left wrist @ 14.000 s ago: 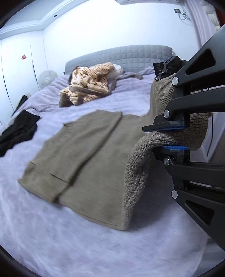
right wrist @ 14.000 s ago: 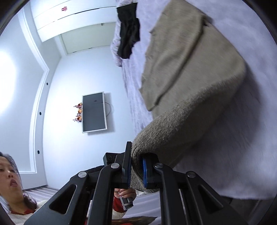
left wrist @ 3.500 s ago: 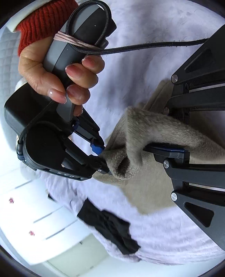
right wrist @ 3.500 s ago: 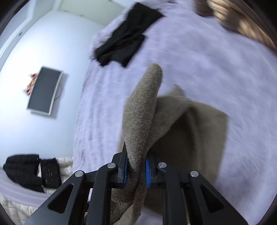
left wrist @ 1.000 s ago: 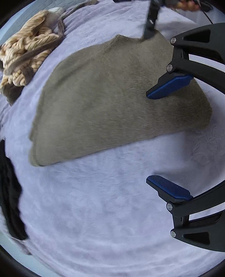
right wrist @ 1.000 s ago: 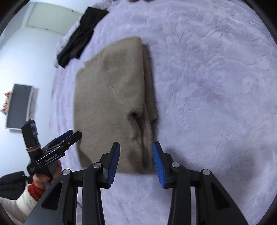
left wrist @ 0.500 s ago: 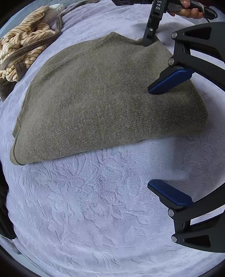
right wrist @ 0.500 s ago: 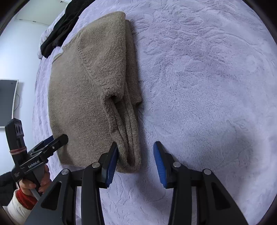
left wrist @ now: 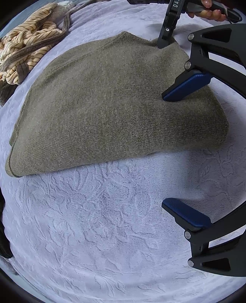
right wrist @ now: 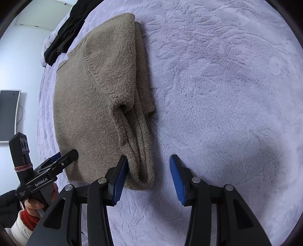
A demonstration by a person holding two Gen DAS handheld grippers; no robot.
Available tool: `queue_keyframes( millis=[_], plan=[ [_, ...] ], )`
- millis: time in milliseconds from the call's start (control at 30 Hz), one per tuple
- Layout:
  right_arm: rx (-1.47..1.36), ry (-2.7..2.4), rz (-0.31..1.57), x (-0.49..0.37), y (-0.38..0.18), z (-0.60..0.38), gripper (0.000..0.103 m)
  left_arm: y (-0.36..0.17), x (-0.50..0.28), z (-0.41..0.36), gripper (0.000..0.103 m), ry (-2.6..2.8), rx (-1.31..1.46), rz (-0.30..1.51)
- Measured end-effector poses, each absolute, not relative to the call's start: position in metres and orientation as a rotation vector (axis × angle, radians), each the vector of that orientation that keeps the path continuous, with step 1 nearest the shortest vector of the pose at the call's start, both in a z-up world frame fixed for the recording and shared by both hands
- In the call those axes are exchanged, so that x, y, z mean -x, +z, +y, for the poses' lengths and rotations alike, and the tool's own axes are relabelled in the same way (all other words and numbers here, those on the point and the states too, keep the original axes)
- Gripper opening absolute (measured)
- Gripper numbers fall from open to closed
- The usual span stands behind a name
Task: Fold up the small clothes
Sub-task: 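Open the right tool and release the folded sweater edge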
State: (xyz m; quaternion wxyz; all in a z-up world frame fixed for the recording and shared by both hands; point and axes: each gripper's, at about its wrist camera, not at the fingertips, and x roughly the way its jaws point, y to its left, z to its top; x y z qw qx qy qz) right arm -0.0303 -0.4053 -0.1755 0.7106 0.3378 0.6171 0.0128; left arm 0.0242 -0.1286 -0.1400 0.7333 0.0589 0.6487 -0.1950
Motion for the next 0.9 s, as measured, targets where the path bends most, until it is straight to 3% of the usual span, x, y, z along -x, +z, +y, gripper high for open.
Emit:
queue_keyframes(
  millis=[700,900],
  plan=[
    [-0.765,0.077,1.375,0.026,-0.171,-0.416,0.053,-0.149,-0.025,-0.139,0.102,-0.42,-0.128,1.447],
    [-0.765,0.063,1.332,0.023,-0.158,-0.43,0.06,-0.15,-0.026,-0.14,0.102,-0.422,-0.127,1.449]
  ],
)
